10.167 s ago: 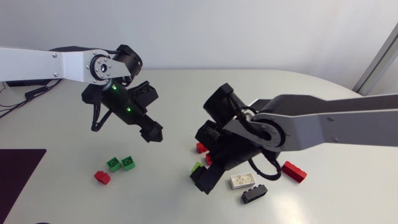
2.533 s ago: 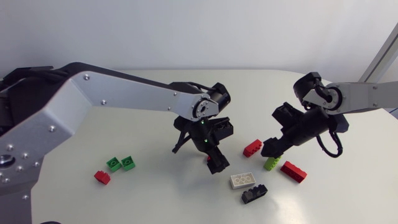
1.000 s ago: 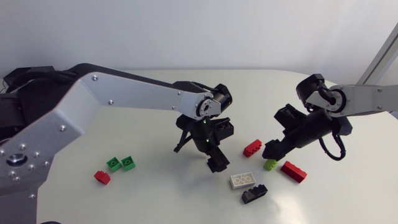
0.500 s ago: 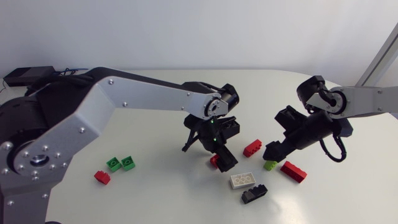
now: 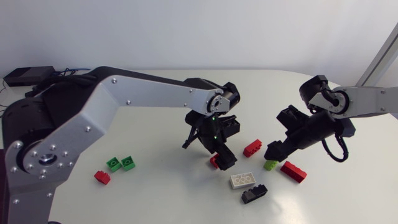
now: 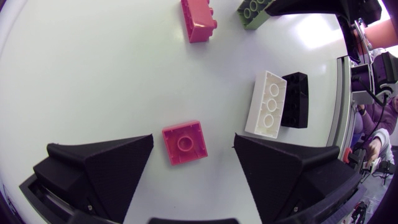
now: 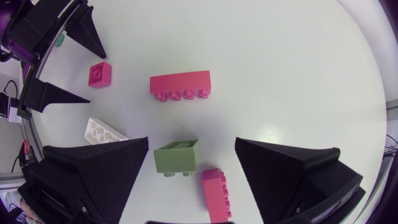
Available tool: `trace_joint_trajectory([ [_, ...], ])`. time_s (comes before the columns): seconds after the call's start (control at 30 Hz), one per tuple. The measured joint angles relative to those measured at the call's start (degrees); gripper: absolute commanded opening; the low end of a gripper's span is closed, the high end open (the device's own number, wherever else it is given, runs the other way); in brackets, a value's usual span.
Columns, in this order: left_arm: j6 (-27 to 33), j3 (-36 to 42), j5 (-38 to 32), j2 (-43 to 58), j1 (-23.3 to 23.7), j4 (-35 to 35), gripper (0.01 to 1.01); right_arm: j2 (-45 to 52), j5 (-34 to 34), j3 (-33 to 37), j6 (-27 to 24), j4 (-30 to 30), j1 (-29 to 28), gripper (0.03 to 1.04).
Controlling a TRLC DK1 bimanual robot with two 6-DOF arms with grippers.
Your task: Sort duplo bricks by size, large to the right and small to the left
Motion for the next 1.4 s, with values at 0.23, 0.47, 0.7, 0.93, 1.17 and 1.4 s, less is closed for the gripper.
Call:
trace_joint_trajectory([
  [0.23, 0.0, 2.6, 0.0, 3.2, 0.0, -3.0, 0.536, -0.1, 0.0, -0.1, 0.0, 0.0, -0.1, 1.00],
  [0.47, 0.0, 3.8, 0.0, 4.0, 0.0, -4.1, 0.243, -0.1, -0.2, -0.9, 0.0, 0.0, -0.4, 1.00],
  [0.7, 0.0, 4.0, 0.0, 3.8, 0.6, -4.3, 0.243, -0.2, -0.2, -0.9, 0.0, 0.0, -0.7, 1.00],
  [0.93, 0.4, -5.6, 0.0, -3.2, 5.6, -3.4, 0.243, -1.5, -0.2, -0.9, 0.0, 0.0, -0.7, 1.00],
  [1.17, 2.4, -18.8, 0.0, -15.8, 12.8, 0.2, 0.243, -3.2, -0.4, -2.0, 0.1, -0.1, 0.9, 1.00],
  [1.4, 4.6, -30.0, 0.0, -22.8, 21.0, 5.9, 0.243, -4.6, -0.4, -3.9, 1.4, 0.0, 3.5, 1.00],
])
